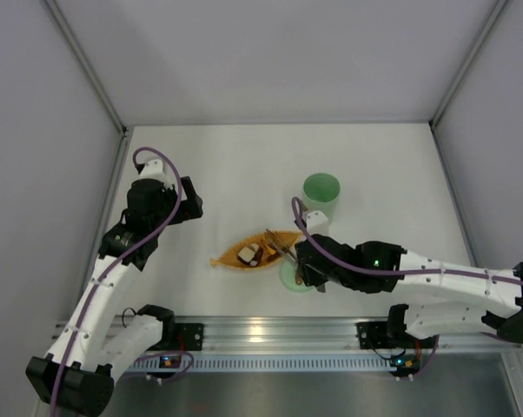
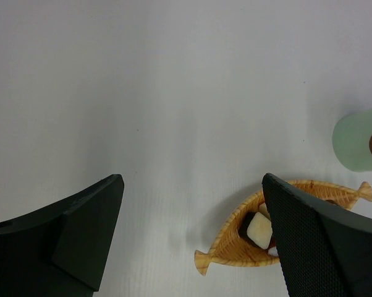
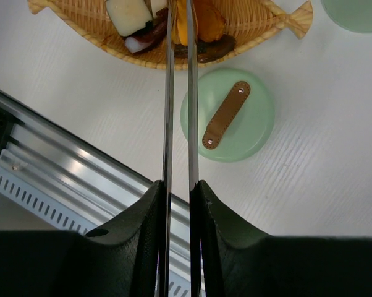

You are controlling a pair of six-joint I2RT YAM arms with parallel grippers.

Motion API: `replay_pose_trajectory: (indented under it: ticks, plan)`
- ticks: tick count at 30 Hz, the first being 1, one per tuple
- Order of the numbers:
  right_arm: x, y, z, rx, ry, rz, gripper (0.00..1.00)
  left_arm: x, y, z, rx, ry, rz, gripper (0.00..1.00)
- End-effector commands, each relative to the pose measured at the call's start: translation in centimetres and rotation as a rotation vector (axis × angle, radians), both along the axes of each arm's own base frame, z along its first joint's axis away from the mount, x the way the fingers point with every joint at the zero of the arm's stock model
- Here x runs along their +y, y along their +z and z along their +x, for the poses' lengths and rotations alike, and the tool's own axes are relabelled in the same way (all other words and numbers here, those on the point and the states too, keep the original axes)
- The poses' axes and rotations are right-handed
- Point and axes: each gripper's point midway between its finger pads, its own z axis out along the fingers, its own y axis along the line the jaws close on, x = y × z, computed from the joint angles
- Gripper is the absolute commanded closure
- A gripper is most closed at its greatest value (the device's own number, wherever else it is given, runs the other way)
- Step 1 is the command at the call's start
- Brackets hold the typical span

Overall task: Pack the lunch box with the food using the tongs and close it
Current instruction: Pick up the fake food from the plate, then place the fake food in the packing box.

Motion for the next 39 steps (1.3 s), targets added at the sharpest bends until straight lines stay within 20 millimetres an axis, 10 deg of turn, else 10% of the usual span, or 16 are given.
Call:
replay_pose_trajectory:
  ticks: [1, 16, 32, 39]
  plan:
    - [-0.4, 3.3, 0.2, -0.064, -0.003, 0.047, 0.84, 0.1, 1.0, 0.4, -0.033, 0.0, 0.007, 0.01]
    - [-1.9, 6.7, 1.1, -0.132, -0.047, 0.075, 0.85, 0.1, 0.9, 0.4, -0.028, 0.001, 0.005, 0.01]
    - [-8.8, 15.7, 4.9, -0.322, -0.274, 0.137, 0.85, 0.1, 0.8, 0.4, -0.026, 0.0, 0.004, 0.01]
    - [-10.5, 15.6, 6.8, -0.337, -0.332, 0.1, 0.84, 0.1, 0.8, 0.4, -0.026, -0.002, 0.004, 0.01]
